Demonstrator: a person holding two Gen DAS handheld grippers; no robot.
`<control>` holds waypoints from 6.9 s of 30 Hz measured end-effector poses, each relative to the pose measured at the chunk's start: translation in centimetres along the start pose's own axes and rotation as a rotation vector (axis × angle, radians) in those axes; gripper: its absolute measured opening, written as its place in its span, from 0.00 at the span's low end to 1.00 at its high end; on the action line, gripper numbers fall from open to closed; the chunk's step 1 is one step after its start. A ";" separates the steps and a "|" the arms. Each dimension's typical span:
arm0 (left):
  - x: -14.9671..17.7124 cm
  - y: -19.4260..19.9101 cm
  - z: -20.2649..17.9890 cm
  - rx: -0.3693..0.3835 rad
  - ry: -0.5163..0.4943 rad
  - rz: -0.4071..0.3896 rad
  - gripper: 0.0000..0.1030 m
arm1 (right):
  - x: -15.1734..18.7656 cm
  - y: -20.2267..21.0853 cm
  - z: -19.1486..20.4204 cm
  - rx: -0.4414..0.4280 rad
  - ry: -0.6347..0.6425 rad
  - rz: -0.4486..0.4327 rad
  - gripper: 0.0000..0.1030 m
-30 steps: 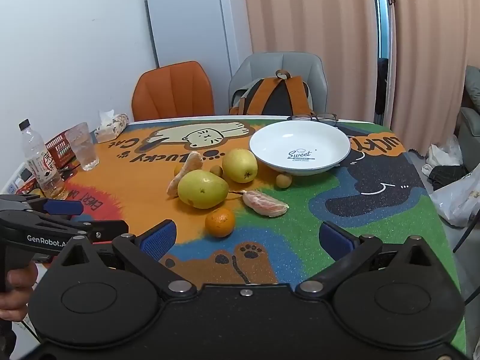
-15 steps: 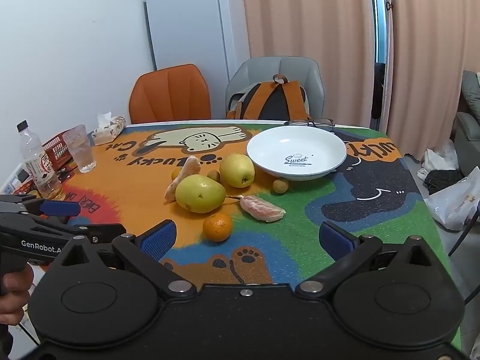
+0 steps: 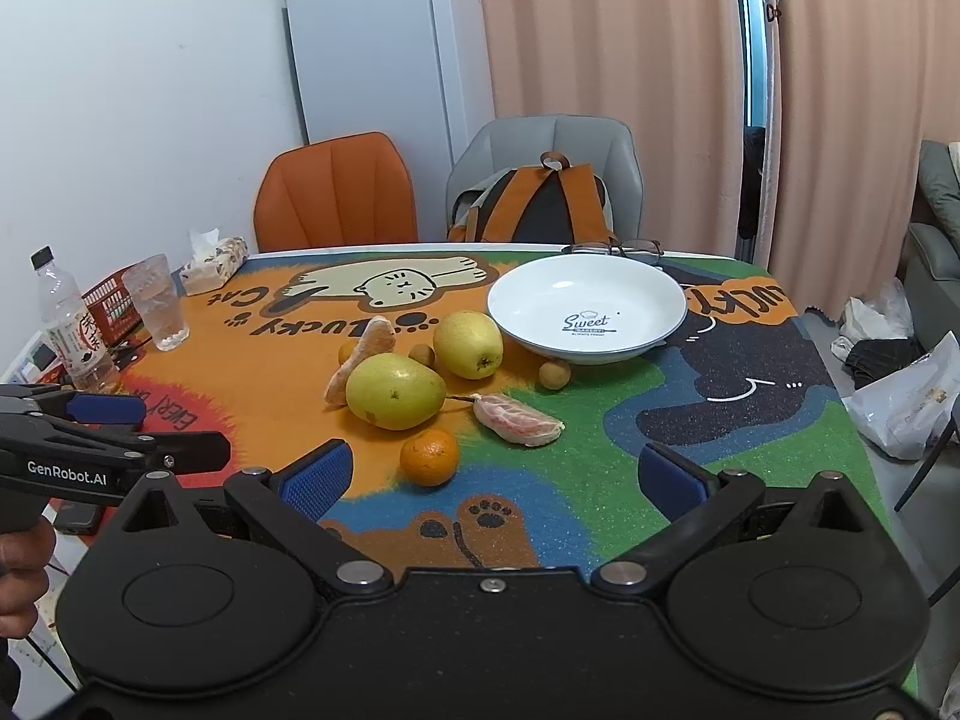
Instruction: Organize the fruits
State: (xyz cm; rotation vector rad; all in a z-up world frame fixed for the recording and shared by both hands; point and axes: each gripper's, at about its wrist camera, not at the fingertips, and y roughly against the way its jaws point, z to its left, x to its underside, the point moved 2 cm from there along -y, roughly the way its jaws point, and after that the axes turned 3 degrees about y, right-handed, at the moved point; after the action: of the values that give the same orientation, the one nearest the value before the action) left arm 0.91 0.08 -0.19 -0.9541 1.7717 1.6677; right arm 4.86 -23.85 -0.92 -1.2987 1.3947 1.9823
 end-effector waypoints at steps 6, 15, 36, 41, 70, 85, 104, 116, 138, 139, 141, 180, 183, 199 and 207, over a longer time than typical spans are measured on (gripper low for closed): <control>-0.1 0.1 0.0 0.003 0.000 -0.003 1.00 | -0.1 0.0 0.0 0.003 0.000 -0.002 1.00; -0.2 0.3 -0.1 0.003 -0.008 -0.006 1.00 | -0.1 0.0 0.0 0.001 0.002 -0.003 1.00; -0.3 0.7 -0.3 0.007 -0.019 -0.022 1.00 | -0.1 0.2 0.1 0.006 0.007 -0.005 1.00; -0.5 1.1 -0.2 0.003 -0.016 -0.030 1.00 | -0.3 0.3 -0.1 0.008 0.003 -0.016 1.00; -0.1 -2.7 -1.0 0.107 0.045 -0.042 1.00 | 0.9 -2.8 -2.8 -0.076 -0.084 -0.032 1.00; -0.1 -6.8 0.2 0.085 0.100 -0.034 0.91 | 1.6 -7.3 -3.2 -0.134 -0.093 0.014 0.92; -0.1 -11.3 2.5 0.066 0.166 0.020 0.72 | 1.9 -13.9 -0.5 -0.267 -0.085 0.114 0.76; -0.2 -12.7 2.0 0.051 0.156 0.045 0.73 | 2.3 -15.5 -0.5 -0.294 -0.095 0.139 0.41; -2.0 -16.4 -0.6 0.084 0.124 0.058 0.73 | 2.3 -14.1 -4.9 -0.206 -0.171 0.061 0.41; -2.0 -16.6 -0.7 0.080 0.122 0.062 0.74 | 2.3 -14.1 -5.0 -0.204 -0.171 0.059 0.41; -2.2 -17.1 -0.8 0.063 0.117 0.063 0.75 | 2.3 -14.1 -5.3 -0.201 -0.171 0.054 0.41; -3.6 -14.7 -1.3 0.047 0.100 -0.017 0.77 | 0.2 -13.4 -5.1 -0.213 -0.157 -0.002 0.41; -4.2 -14.4 -1.3 0.051 0.099 -0.033 0.77 | -0.3 -13.4 -5.3 -0.209 -0.156 -0.012 0.41; -8.5 -13.9 -1.6 0.043 0.057 -0.107 0.77 | -5.2 -15.3 -7.7 -0.150 -0.164 -0.074 0.41; -9.8 -14.6 -2.5 0.042 0.036 -0.111 0.77 | -5.9 -18.6 -9.5 -0.069 -0.162 -0.041 0.41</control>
State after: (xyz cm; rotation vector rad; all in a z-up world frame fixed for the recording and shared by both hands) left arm 18.60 -0.89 -1.45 -1.0498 1.7367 1.5482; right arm 25.91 -23.17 -6.39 -1.1565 1.2253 2.0739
